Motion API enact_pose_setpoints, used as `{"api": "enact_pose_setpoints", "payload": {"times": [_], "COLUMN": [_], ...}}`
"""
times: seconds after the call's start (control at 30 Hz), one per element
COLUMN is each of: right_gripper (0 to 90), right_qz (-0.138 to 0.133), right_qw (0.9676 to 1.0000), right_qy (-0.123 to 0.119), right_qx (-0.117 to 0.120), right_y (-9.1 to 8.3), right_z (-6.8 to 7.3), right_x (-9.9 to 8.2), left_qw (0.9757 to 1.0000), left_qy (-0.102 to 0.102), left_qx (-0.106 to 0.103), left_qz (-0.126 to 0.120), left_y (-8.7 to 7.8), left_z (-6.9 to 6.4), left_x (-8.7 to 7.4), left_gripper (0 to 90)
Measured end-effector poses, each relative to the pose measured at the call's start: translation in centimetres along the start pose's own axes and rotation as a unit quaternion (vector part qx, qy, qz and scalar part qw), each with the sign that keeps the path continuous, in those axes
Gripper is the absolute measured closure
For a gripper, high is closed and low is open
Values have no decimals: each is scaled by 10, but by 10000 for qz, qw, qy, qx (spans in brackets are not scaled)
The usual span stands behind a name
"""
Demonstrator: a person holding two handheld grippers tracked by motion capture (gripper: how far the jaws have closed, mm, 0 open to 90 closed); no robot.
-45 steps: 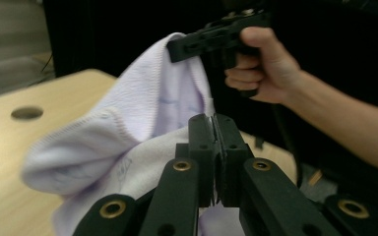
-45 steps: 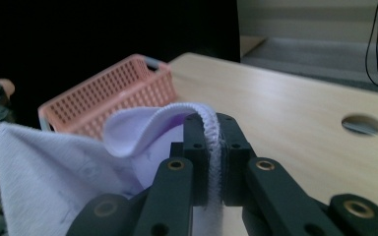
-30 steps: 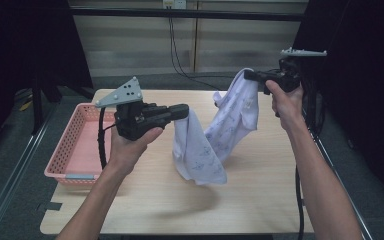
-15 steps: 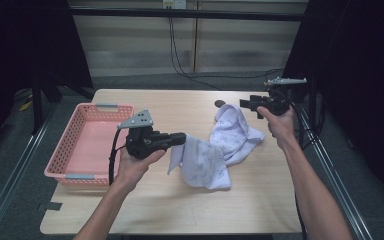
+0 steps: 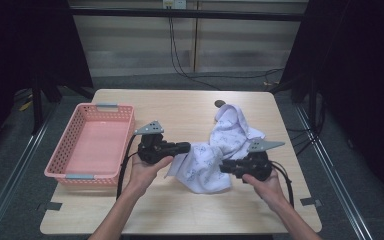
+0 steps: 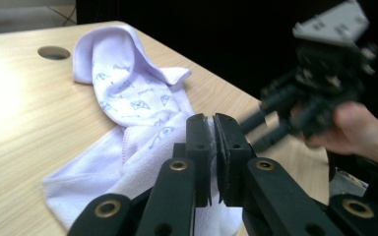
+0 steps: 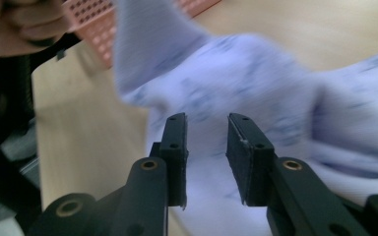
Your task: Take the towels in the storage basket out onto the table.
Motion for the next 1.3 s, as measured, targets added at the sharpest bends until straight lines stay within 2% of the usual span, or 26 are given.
{"api": "enact_pose_setpoints", "payload": {"times": [0.07,0.13,0.27,0.33,0.4,0.47,0.53,0.63,0.67,0.7,0.73,0.77,0.8,0.87,0.97,1.03,1.13,1.23,1.27,1.3], "right_gripper": [693,680,675,687,687,657,552,452,447,462,530,614,735,854,872,872,872,872,873,872], "right_qz": [107,270,332,372,467,566,745,902,992,907,907,915,932,1031,1083,850,592,445,438,388], "right_qw": [9997,9991,9980,9959,9944,9947,9947,9927,9908,9898,9862,9840,9843,9863,9882,9931,9961,9982,9983,9985], "right_qy": [-6,-180,-193,-404,-483,-560,-632,-793,-919,-1102,-1371,-1492,-1462,-1272,-1087,-787,-649,-382,-307,-177], "right_qx": [233,268,511,715,812,651,322,133,58,-29,-185,-331,-342,-200,36,204,124,-140,-233,-329], "right_y": [13,27,47,55,62,73,84,92,94,95,94,93,91,85,67,42,1,-34,-42,-53], "right_z": [11,20,31,45,54,55,51,49,51,55,59,60,58,52,47,38,21,-6,-12,-23], "right_x": [-5,-6,-5,-4,-2,-5,-11,-18,-21,-23,-24,-24,-24,-26,-26,-21,-18,-27,-30,-34], "left_qw": [9999,9998,9993,9989,9986,9986,9988,9989,9988,9987,9986,9985,9986,9986,9988,9989,9994,9992,9985,9976], "left_qy": [-71,-194,-334,-428,-464,-465,-441,-404,-424,-434,-464,-476,-459,-420,-365,-327,-214,-99,-28,52], "left_qx": [79,82,177,197,233,235,224,228,231,252,266,262,273,312,337,333,231,-12,-130,-159], "left_qz": [23,27,85,52,104,91,46,41,31,42,26,6,3,28,30,15,154,399,540,665], "left_y": [6,9,8,6,4,1,-3,-8,-8,-9,-10,-12,-14,-17,-23,-26,-25,-16,-9,-3], "left_z": [6,13,24,28,31,31,29,28,28,28,28,27,27,25,22,19,14,6,2,-2], "left_x": [-4,-8,-18,-23,-26,-28,-28,-29,-29,-29,-30,-30,-31,-32,-31,-31,-32,-36,-38,-40], "left_gripper": [851,850,845,839,838,838,833,825,824,825,828,830,830,828,828,831,838,842,841,841]}}
Point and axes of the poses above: each handheld gripper's, and its own axes: y roughly forward along the jaws, x roughly out of its top, z roughly to its left, the point moved 1 cm from there along y, roughly forward along the jaws, and after that the axes turned 9 degrees about -x, right-handed, at the moved point
